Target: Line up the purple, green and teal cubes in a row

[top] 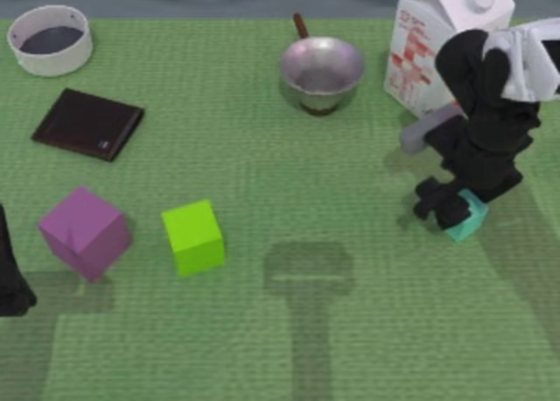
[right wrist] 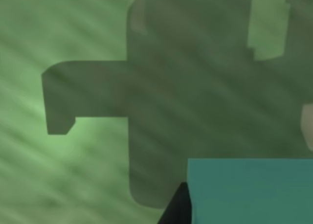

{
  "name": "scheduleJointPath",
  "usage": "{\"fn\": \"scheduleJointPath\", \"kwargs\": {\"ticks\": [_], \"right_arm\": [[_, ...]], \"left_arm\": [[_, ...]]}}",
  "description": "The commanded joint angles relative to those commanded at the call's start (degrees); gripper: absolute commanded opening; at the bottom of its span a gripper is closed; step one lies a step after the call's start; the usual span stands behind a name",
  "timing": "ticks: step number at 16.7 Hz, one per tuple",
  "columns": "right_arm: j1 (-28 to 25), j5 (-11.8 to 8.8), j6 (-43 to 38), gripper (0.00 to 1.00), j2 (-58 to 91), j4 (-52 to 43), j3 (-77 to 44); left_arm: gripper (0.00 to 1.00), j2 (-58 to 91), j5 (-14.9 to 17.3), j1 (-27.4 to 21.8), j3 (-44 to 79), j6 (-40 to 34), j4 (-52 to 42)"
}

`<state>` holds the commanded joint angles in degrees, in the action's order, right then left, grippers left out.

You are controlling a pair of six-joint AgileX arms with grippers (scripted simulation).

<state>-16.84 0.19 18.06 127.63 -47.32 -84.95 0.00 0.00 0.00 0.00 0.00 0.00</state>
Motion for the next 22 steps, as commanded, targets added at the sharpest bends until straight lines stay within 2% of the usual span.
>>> {"fn": "scheduleJointPath", "kwargs": {"ticks": [8, 15, 22], "right_arm": [[-0.03, -0.60, -0.37, 0.00, -2.36, -1.90, -1.39], [-0.41, -0.64, -0.31, 0.00, -7.06, -14.31, -8.89], [-1.08, -0.59, -2.50, 0.00, -7.14, -14.68, -9.01]], "left_arm": [[1.00, 0.00, 0.00, 0.00, 0.00, 0.00, 0.00], [1.00, 0.00, 0.00, 0.00, 0.00, 0.00, 0.00], [1.00, 0.00, 0.00, 0.00, 0.00, 0.00, 0.00]]}}
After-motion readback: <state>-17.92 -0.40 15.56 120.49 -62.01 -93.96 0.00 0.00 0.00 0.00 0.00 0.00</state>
